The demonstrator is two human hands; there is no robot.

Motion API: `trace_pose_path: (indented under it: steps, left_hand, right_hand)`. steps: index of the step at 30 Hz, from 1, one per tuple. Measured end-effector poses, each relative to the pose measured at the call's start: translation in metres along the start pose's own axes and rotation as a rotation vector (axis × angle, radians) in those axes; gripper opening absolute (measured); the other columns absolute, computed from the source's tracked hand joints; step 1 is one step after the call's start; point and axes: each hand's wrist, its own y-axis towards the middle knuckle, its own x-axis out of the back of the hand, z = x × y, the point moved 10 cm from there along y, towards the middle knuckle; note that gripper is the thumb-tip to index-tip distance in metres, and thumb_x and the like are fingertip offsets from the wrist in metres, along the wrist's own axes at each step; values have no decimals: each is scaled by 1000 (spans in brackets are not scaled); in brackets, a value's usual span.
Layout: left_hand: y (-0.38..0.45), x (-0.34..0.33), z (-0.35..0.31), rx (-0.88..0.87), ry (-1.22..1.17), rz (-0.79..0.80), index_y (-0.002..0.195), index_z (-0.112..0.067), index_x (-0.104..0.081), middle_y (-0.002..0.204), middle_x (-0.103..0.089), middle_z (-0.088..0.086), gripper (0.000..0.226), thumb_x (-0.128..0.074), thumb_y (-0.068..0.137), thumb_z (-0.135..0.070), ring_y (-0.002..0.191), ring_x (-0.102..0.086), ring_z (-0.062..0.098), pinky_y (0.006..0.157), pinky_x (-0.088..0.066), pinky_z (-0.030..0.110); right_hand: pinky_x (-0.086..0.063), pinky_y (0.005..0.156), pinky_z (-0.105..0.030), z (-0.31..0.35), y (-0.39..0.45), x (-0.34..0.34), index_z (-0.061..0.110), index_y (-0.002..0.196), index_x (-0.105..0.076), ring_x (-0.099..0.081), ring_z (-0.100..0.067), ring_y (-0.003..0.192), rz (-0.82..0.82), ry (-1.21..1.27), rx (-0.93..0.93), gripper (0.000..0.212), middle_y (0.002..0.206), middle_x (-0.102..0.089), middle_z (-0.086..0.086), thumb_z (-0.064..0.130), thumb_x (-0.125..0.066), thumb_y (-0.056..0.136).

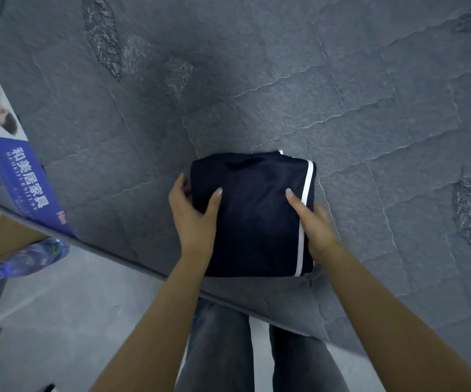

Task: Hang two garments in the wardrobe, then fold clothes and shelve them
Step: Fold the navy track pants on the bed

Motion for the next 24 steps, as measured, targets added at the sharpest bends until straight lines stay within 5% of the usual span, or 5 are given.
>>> trace_pose_path:
  steps: [4,11,15,19,24]
  left_hand:
    - [-21,-1,19,67,-20,32,120,-23,-62,110,-67,-12,30,-58,95,-40,100,-61,-1,95,-52,29]
    - [15,-2,1,-10,77,29,99,-31,-63,90,-67,-15,24,-45,100,-47,81,-62,-4,87,-53,27]
    - [27,4,-12,-116,162,16,125,-21,-46,118,-56,-4,41,-57,94,-46,105,-56,5,99,-49,37]
    - [44,-18,-64,-541,512,165,144,-23,-39,148,-39,-1,60,-57,93,-49,136,-35,15,116,-25,36]
    - [65,-54,-66,-543,599,516,121,-13,-62,121,-59,2,37,-60,94,-39,116,-51,20,103,-41,35]
  right_hand:
    - [-58,79,-26,-1,-3,1,36,121,-59,-69,-7,101,-26,9,64,51,111,-71,15,61,-70,78]
    - [-47,102,-37,43,-4,11,25,124,-59,-60,-10,114,-225,-201,480,35,120,-65,7,43,-59,94]
    - [-46,100,-25,59,3,21,17,129,-49,-55,0,110,-283,-173,518,49,121,-55,6,32,-71,88]
    - [-24,116,-25,100,-4,-5,17,144,-39,-34,-10,137,-214,-710,826,71,145,-36,10,41,-71,85]
    - [-31,113,-44,123,16,-60,21,144,-44,-41,-21,135,123,-1193,913,65,147,-46,0,47,-65,88]
